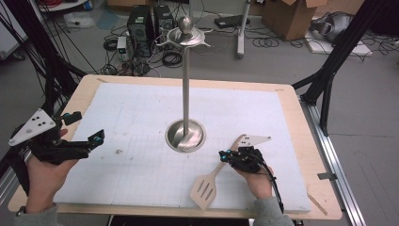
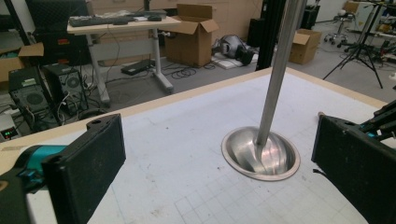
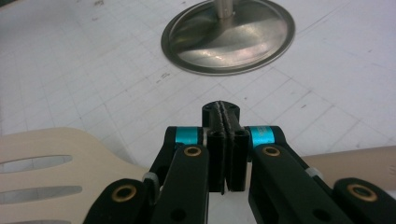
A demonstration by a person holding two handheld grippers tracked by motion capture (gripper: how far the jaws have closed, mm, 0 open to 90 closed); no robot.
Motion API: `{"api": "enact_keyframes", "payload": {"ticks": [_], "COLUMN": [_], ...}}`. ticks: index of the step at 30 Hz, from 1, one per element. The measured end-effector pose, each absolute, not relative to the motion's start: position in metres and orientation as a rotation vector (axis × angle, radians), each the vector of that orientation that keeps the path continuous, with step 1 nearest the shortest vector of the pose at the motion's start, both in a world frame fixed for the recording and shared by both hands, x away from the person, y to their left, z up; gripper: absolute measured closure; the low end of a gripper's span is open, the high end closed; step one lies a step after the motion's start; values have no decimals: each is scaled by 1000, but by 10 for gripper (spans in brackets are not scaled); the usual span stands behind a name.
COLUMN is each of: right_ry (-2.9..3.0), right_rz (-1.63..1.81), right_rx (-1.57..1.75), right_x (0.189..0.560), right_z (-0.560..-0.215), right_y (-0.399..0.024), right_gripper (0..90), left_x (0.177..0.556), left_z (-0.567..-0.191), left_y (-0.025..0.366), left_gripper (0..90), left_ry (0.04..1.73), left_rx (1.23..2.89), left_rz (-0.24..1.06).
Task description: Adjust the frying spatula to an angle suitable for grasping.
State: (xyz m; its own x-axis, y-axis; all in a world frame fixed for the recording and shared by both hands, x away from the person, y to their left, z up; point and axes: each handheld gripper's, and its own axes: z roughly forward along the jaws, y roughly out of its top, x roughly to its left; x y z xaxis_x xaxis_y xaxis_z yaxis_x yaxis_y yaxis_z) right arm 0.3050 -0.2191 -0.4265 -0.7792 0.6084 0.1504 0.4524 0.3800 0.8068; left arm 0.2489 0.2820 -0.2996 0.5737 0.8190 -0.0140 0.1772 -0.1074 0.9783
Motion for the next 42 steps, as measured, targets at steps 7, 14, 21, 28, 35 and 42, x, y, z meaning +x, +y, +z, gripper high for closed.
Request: {"api": "enact_keyframes", "payload": {"ticks": [7, 14, 21, 28, 35, 42], "right_ry": [2503, 2568, 2603, 2613, 2605, 2602], "right_rz": [1356, 1298, 1236, 1206, 1211, 1211], "right_rx": [958, 930, 928, 953, 940, 947], "right_x": [306, 306, 306, 304, 304, 302], "right_z": [-432, -438, -443, -446, -448, -448], "right_y": [-212, -201, -196, -193, -194, -195], "right_gripper": [896, 896, 896, 896, 900, 900], "left_x": [249, 251, 252, 254, 256, 256], "left_z": [-300, -303, -304, -304, -309, -310], "left_y": [282, 281, 281, 282, 282, 282], "left_gripper": [33, 33, 33, 33, 33, 33], "left_ry": [858, 862, 866, 871, 882, 884], "left_rx": [1623, 1632, 1635, 1639, 1650, 1652], "left_rz": [673, 671, 667, 668, 657, 653]}}
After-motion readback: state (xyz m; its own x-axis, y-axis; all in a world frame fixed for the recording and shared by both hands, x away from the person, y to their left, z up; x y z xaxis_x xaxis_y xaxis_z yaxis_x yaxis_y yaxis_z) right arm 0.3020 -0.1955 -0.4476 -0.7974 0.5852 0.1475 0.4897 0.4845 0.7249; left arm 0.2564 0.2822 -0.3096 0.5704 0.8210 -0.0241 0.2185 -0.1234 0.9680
